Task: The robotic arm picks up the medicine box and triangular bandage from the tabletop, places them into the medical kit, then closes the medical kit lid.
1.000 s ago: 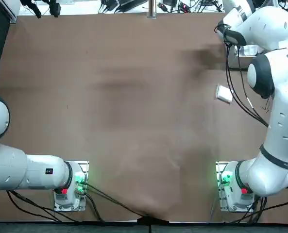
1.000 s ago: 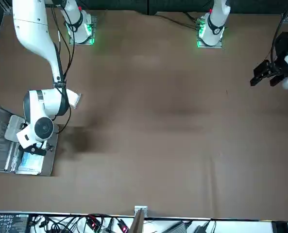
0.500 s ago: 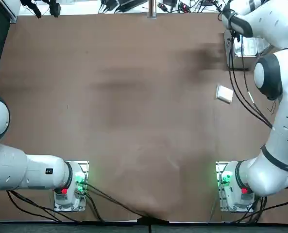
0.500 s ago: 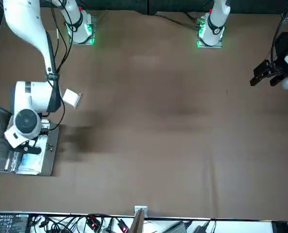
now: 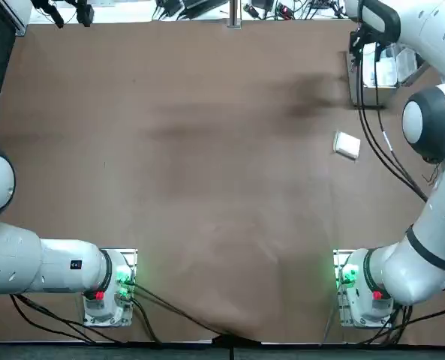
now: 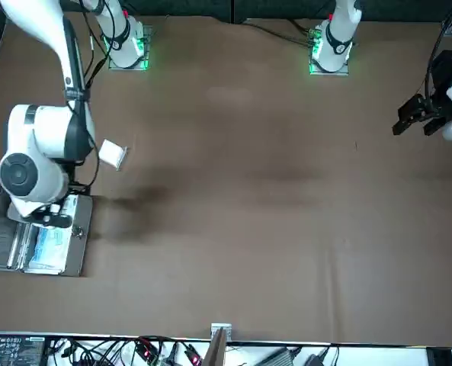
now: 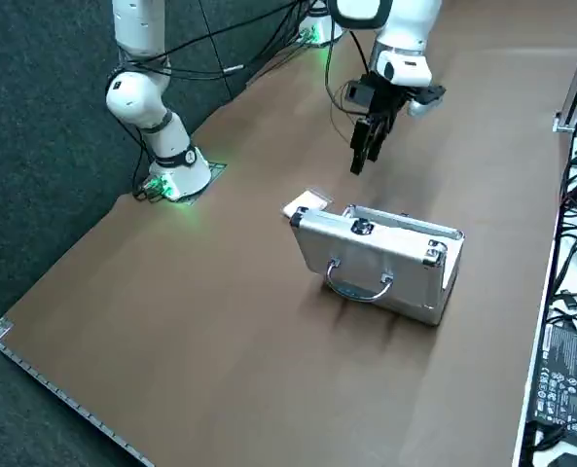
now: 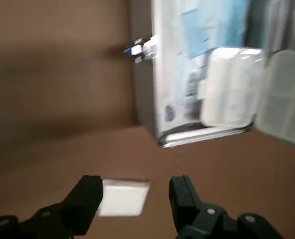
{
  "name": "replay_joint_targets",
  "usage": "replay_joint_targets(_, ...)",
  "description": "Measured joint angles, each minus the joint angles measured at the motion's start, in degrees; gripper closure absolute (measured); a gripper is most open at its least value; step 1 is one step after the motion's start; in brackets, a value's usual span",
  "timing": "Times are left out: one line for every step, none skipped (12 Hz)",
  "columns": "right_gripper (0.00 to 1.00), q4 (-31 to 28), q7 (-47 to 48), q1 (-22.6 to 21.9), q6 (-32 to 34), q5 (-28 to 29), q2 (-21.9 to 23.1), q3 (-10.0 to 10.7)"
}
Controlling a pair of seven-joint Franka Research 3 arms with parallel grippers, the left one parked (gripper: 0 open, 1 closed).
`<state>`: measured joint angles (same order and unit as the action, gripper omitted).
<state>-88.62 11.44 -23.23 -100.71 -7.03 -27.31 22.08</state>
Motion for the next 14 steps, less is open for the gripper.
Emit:
replay_joint_targets(0.17, -0.44, 0.11, -1.33, 1.01, 1.37, 0.06, -0.14)
replay_joint_targets(0.17, -1.42, 0.92, -2.91, 1.32, 2.07, 0.02, -0.24)
replay_joint_targets(0.18, -2.75, 2.79, -4.50, 1.26, 2.31, -0.10, -0.34)
replay_joint_targets(0.18, -4.29, 5.26, -6.10, 0.82, 2.35, -0.27, -0.42)
replay_joint_targets(0.19, -5.79, 8.05, -7.60, 0.03, 2.35, -0.54, -0.44)
replay_joint_targets(0.19, -7.25, 11.13, -8.97, -1.00, 2.35, -0.93, -0.47)
replay_joint_targets(0.25, -10.07, 15.73, -11.04, -3.91, 2.34, -2.01, -0.48)
replay_joint_targets(0.29, -11.47, 17.13, -11.67, -5.60, 2.34, -2.56, -0.48)
replay_joint_targets(0.33, -12.68, 18.25, -12.03, -7.00, 2.34, -3.09, -0.48)
replay_joint_targets(0.33, -13.56, 18.76, -12.14, -7.81, 2.34, -3.63, -0.47)
replay_joint_targets(0.35, -14.21, 19.06, -12.14, -8.36, 2.34, -4.10, -0.42)
replay_joint_targets(0.36, -14.73, 19.21, -12.13, -9.11, 2.34, -4.53, -0.32)
replay_joint_targets(0.39, -15.25, 19.73, -12.11, -10.02, 2.34, -4.87, -0.25)
replay_joint_targets(0.39, -15.81, 20.43, -12.11, -11.10, 2.34, -5.08, -0.20)
